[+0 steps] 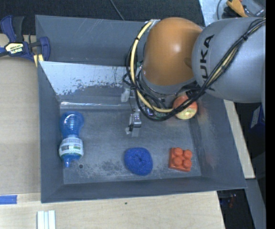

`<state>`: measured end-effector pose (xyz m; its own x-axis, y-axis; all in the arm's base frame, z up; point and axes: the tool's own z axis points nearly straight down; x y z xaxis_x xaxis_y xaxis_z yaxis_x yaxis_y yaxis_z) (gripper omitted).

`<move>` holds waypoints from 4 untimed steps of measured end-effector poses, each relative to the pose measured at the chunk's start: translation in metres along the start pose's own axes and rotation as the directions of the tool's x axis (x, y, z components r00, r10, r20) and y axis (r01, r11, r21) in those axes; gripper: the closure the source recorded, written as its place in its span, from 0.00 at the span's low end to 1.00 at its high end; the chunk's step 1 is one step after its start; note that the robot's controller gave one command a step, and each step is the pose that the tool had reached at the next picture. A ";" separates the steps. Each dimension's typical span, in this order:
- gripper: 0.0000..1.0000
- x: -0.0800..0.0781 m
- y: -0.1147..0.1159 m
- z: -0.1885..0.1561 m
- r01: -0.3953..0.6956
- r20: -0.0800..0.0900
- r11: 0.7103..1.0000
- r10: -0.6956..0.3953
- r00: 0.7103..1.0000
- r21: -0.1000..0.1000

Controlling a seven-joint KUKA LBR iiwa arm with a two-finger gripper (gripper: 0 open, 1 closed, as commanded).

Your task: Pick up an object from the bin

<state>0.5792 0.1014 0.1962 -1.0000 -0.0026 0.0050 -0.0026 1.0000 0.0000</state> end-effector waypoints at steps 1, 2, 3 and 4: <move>0.00 -0.001 -0.001 -0.005 -0.003 0.008 1.000 0.003 1.000 -0.001; 0.00 0.016 -0.033 0.058 0.203 0.009 0.979 -0.203 0.979 0.001; 0.00 0.014 -0.051 0.061 0.582 0.016 0.813 -0.582 0.813 0.008; 0.00 0.062 -0.061 0.067 0.575 0.003 0.818 -0.575 0.818 0.002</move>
Offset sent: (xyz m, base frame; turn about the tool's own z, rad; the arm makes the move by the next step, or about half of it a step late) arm -0.0360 -0.0685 -0.1262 -0.4152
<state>0.5165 0.0406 0.1296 -0.8168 -0.5770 0.0007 -0.5770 0.8168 0.0005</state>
